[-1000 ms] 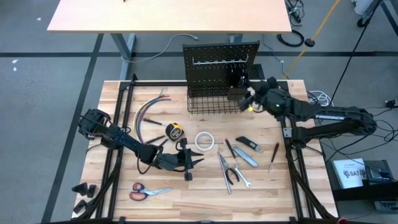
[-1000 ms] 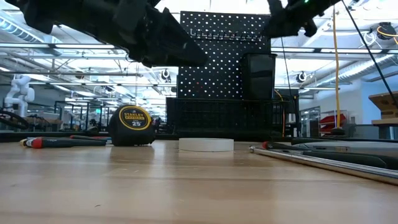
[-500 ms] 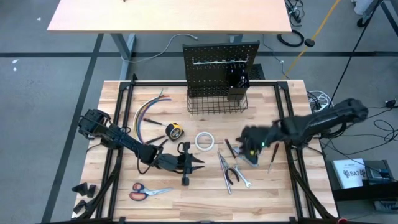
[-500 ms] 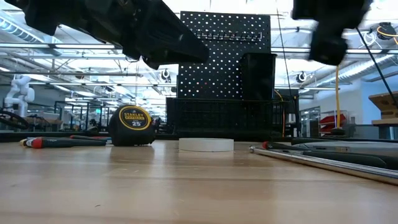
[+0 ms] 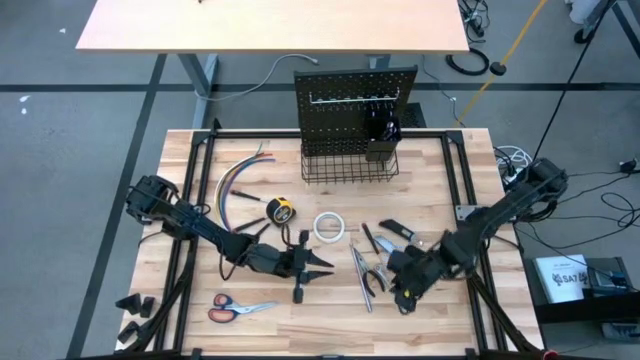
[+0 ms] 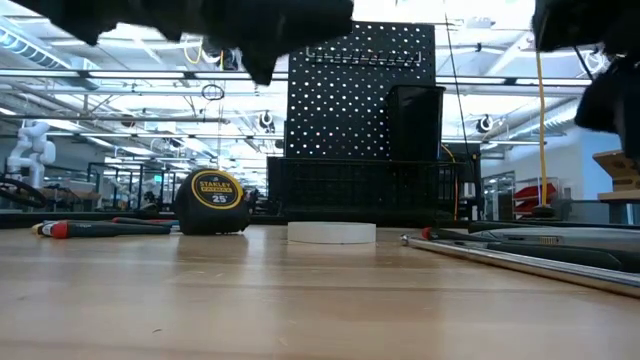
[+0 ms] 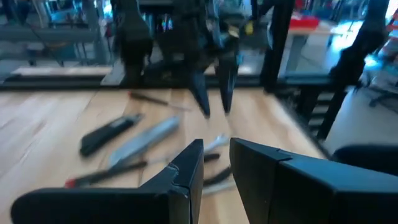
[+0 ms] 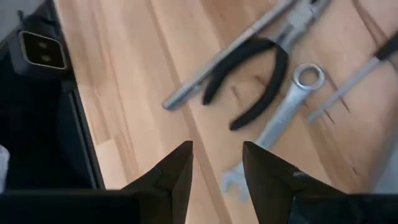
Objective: Hang tools onto peg board
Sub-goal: Put the wrench into the black bin on the peg board
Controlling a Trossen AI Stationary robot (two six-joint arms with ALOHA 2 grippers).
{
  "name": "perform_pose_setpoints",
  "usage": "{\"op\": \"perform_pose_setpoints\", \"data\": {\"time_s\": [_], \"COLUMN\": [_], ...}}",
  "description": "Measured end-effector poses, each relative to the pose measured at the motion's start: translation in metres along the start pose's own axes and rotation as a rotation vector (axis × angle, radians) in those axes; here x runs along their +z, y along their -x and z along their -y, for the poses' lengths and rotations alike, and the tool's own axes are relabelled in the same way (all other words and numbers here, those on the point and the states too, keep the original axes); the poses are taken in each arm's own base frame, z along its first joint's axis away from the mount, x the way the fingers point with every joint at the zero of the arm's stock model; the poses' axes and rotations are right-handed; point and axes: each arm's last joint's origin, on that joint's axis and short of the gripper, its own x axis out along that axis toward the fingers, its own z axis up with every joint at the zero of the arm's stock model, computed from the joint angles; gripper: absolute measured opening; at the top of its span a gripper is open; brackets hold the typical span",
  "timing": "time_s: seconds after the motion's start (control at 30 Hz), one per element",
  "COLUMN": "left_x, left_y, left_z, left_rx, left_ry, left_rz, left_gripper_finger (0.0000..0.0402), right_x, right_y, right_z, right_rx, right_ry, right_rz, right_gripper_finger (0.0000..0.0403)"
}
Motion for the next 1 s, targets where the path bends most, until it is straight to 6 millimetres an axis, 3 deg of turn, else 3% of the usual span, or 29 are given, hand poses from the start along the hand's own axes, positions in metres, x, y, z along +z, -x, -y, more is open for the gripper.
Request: {"op": "perform_pose_setpoints", "data": {"time_s": [0.13,0.3,0.43,0.57,0.67,0.83,1.0], "left_x": [0.007,0.012,0.034,0.045,0.035,0.000,-0.028], "left_y": [-0.020,-0.071,-0.106,-0.127,-0.134,-0.150,-0.160], "left_z": [0.008,0.023,0.011,-0.009,-0.018,-0.026,-0.028], "left_rx": [0.008,0.077,0.143,-0.007,-0.055,-0.034,0.084], "left_ry": [-0.007,-0.160,-0.253,-0.212,-0.173,-0.173,-0.190], "left_rz": [0.002,-0.136,-0.214,-0.243,-0.271,-0.304,-0.303], "left_gripper_finger": [0.0086,0.0086,0.0086,0.0086,0.0086,0.0086,0.0086], "right_x": [-0.021,-0.045,-0.055,-0.057,-0.059,-0.065,-0.070], "right_y": [0.003,0.010,0.012,0.009,0.002,-0.017,-0.031], "right_z": [-0.014,-0.024,-0.026,-0.026,-0.025,-0.023,-0.019], "right_rx": [-0.010,-0.016,-0.040,-0.095,-0.126,-0.181,-0.230], "right_ry": [0.044,0.070,0.123,0.208,0.233,0.257,0.284], "right_rz": [0.133,0.267,0.356,0.434,0.432,0.408,0.386], "right_gripper_finger": [0.0130,0.0130,0.0130,0.0130,0.0130,0.0130,0.0130]}}
